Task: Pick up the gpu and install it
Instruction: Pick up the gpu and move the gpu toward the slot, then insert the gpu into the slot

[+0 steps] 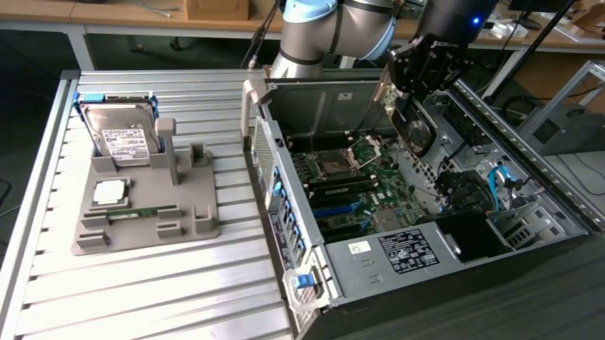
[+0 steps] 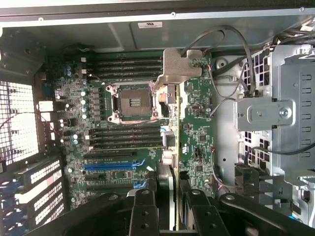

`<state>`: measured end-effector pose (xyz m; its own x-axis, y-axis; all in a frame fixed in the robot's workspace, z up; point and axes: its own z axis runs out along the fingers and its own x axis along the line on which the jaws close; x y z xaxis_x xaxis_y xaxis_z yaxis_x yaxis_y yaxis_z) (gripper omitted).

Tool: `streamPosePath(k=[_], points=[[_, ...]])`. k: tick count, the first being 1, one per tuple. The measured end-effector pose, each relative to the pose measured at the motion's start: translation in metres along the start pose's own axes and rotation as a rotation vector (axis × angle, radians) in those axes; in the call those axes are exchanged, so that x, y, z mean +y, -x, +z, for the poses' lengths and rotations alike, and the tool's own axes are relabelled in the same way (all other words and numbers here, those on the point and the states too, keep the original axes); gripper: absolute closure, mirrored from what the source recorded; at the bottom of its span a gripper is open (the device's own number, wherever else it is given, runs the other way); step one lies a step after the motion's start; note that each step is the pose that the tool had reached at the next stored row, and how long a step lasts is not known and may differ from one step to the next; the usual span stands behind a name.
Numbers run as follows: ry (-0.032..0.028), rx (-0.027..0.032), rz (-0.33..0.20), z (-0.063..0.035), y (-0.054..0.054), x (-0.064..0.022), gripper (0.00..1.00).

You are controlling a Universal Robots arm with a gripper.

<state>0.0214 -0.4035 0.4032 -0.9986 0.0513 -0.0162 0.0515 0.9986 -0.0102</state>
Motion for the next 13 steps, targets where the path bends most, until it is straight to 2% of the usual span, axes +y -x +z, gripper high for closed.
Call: streamPosePath(k=[13], points=[[0.0003,-0.0001,-0.014,0.0,0.0,0.0,0.72]])
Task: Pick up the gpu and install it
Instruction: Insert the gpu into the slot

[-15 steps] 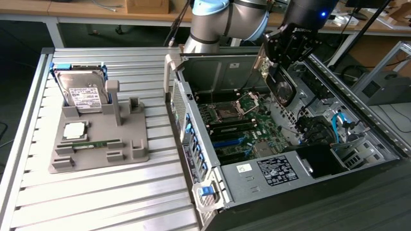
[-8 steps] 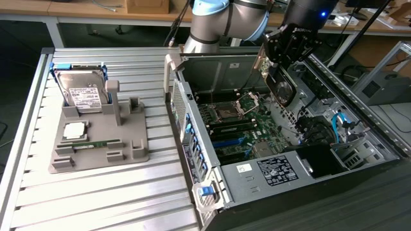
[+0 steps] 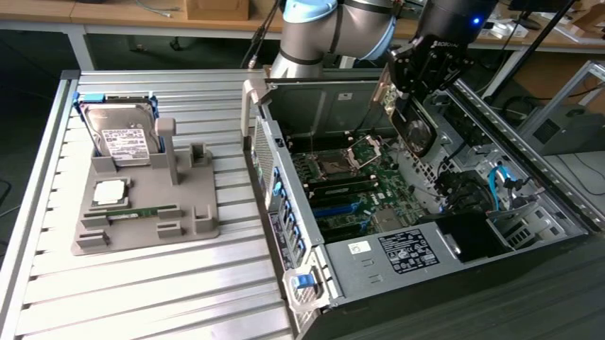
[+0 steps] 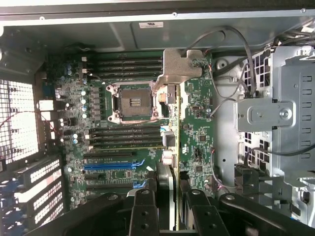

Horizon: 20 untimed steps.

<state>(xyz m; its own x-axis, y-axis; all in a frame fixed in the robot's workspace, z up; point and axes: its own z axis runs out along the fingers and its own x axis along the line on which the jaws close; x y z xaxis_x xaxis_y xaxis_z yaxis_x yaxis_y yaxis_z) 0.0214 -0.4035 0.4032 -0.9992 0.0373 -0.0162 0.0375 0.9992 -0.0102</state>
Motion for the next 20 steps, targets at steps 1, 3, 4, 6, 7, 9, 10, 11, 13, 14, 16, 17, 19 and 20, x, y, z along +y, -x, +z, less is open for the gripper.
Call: streamPosePath(k=[1,3,4,6,7,9,10,11,13,14,16,17,19,20], points=[[0.0,0.0,-0.004,0.0,0.0,0.0,0.72],[0.0002,-0.0001,-0.014,0.0,0.0,0.0,0.72],[0.0003,-0.0002,-0.02,0.0,0.0,0.0,0.72],[0.0005,-0.0004,-0.035,0.0,0.0,0.0,0.72],[0.0007,-0.0005,-0.044,0.0,0.0,0.0,0.72],[0.0011,-0.0008,-0.072,0.0,0.0,0.0,0.72],[0.0013,-0.0009,-0.084,0.0,0.0,0.0,0.72],[0.0016,-0.001,-0.096,0.0,0.0,0.0,0.72],[0.0022,-0.0014,-0.139,0.0,0.0,0.0,0.72],[0.0026,-0.0017,-0.16,0.0,0.0,0.0,0.72],[0.003,-0.0019,-0.186,0.0,0.0,0.0,0.72],[0.0032,-0.002,-0.202,0.0,0.0,0.0,0.72],[0.0037,-0.0024,-0.232,0.0,0.0,0.0,0.72],[0.004,-0.0025,-0.248,0.0,0.0,0.0,0.72]])
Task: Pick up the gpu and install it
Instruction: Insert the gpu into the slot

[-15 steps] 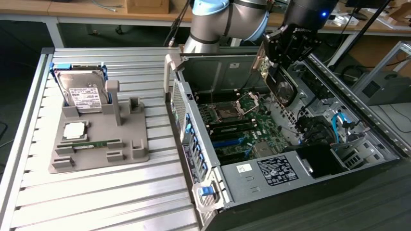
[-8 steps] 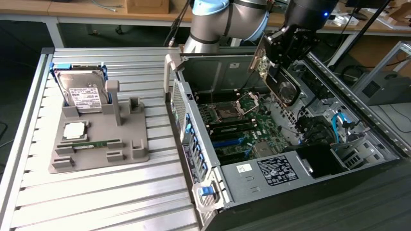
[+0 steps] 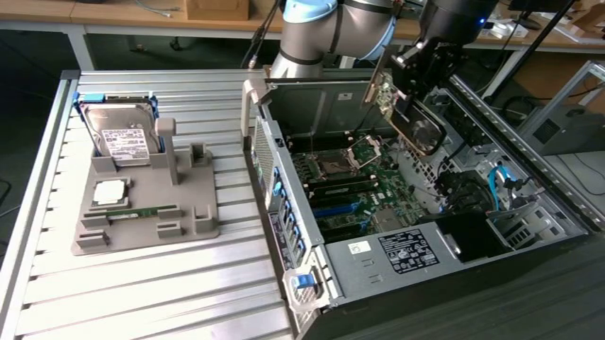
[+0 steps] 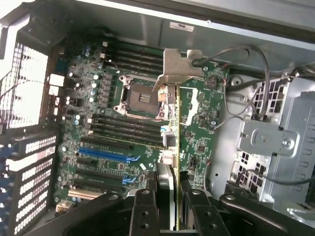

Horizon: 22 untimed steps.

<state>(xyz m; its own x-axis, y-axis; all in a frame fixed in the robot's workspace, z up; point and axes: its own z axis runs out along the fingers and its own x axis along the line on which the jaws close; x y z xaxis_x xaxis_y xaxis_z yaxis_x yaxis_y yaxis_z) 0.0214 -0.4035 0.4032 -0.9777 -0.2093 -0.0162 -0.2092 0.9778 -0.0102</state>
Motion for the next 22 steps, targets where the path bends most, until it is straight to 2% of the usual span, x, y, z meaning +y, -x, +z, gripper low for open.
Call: streamPosePath(k=[10,22], points=[[0.0023,-0.0015,-0.142,0.0,0.0,0.0,0.72],[0.0044,-0.0028,-0.271,0.0,0.0,0.0,0.72]])
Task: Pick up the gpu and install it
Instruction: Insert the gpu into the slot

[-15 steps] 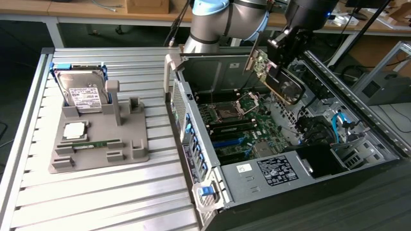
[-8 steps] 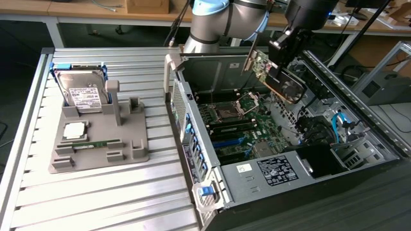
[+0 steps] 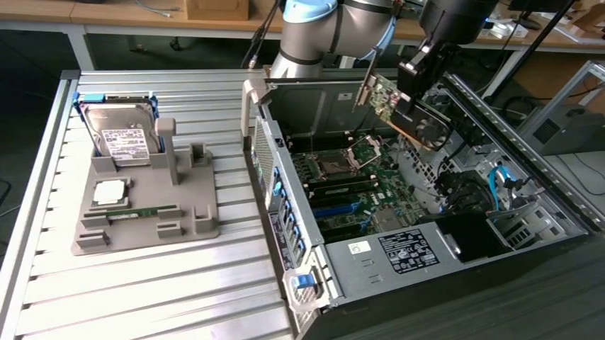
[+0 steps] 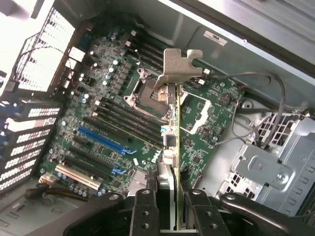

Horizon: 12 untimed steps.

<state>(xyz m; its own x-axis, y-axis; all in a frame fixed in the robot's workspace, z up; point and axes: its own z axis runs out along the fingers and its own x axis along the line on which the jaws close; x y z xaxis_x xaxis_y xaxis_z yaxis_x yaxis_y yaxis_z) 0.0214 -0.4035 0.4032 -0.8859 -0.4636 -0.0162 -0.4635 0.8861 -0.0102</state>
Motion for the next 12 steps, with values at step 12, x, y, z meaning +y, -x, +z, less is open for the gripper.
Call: streamPosePath(k=[12], points=[[0.0019,-0.0012,-0.117,0.0,0.0,0.0,0.72]])
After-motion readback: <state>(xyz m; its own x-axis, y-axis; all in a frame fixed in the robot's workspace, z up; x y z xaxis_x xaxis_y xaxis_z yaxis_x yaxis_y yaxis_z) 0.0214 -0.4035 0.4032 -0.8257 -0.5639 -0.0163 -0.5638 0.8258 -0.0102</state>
